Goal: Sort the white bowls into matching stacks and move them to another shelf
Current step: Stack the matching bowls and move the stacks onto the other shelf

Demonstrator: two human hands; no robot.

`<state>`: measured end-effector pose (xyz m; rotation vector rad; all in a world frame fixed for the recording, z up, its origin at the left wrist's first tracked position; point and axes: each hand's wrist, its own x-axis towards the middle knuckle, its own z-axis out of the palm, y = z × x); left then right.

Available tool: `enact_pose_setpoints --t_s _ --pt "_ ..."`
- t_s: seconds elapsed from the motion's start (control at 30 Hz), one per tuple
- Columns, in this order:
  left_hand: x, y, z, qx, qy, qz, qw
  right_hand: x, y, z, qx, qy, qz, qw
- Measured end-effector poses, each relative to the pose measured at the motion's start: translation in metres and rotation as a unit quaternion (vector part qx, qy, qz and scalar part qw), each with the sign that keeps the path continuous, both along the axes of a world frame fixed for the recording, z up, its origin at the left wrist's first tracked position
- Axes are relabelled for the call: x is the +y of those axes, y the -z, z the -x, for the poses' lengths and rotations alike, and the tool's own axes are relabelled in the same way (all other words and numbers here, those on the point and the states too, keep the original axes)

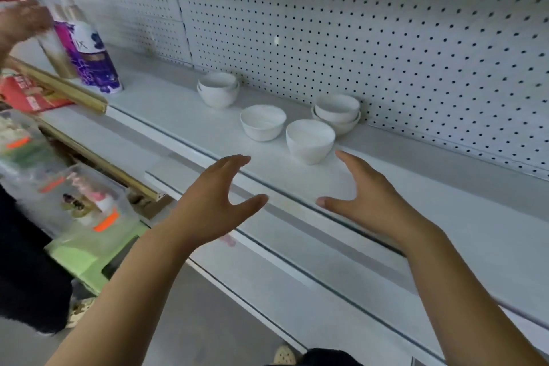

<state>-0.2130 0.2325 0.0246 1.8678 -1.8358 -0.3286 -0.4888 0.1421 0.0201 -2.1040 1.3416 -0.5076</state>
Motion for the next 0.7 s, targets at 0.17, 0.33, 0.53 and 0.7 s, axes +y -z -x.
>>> enact_pose_setpoints --t_s 0.17,0.33,0.53,0.7 --pt "-0.067 0.011 -0.009 0.062 -0.016 0.016 0.998 -0.059 0.021 -0.036 -0.094 0.058 0.042 0.993" --pt "-0.113 0.04 -0.007 0.155 -0.012 -0.019 0.988 -0.092 0.036 -0.053 -0.159 0.103 0.014 0.982" --pt "-0.149 0.057 0.012 0.204 0.042 -0.023 0.978 -0.129 0.029 -0.037 -0.185 0.213 0.149 0.948" --pt "-0.177 0.061 0.026 0.264 0.073 -0.012 0.962 -0.182 0.013 -0.032 -0.144 0.203 0.134 0.959"
